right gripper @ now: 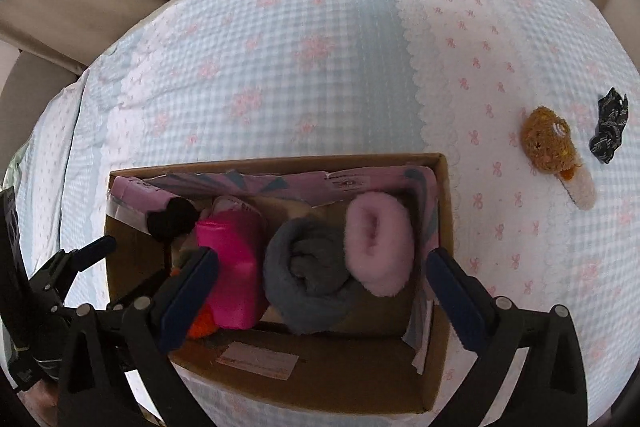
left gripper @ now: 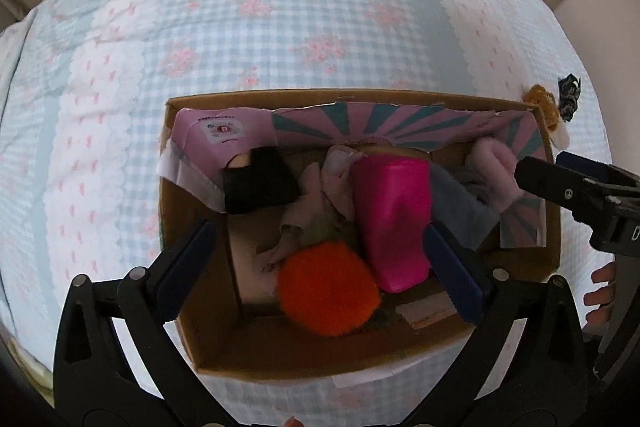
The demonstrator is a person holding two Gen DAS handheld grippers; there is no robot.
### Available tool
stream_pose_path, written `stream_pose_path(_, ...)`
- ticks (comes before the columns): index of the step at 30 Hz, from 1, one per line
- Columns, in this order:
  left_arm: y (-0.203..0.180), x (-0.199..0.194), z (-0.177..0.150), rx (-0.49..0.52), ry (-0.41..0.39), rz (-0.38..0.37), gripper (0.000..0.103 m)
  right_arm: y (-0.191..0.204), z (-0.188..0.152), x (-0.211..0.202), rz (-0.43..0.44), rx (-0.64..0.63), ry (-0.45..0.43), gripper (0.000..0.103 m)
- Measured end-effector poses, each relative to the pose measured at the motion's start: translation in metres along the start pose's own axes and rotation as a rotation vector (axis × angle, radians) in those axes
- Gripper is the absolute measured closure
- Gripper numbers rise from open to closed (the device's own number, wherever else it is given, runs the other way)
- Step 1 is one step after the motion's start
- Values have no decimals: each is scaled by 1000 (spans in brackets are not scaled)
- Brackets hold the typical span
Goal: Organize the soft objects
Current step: 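Lower both items into the box and open both tools, then move both tools from the box toward the plush toy and black sock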
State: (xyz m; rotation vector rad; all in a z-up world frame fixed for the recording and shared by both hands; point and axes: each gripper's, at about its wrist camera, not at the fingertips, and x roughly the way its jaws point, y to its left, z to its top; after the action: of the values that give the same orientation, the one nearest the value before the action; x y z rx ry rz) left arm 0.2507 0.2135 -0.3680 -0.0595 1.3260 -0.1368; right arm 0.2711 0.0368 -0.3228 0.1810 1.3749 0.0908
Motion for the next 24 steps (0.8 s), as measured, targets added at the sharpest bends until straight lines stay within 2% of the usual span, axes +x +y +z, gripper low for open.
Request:
stream_pose_path(9,0,-29,-12,-18,-49,3,0,6,-10,-25,3,-27,-62,0)
stream_pose_path(15,2,-62,-27,-34,-99,6,0,19,-20,-51,8,-58,-96,0)
stream_pose_path(24,3,-127,-57,-103,-177,81,0,45,-48,-115,-16,-99,-189,0)
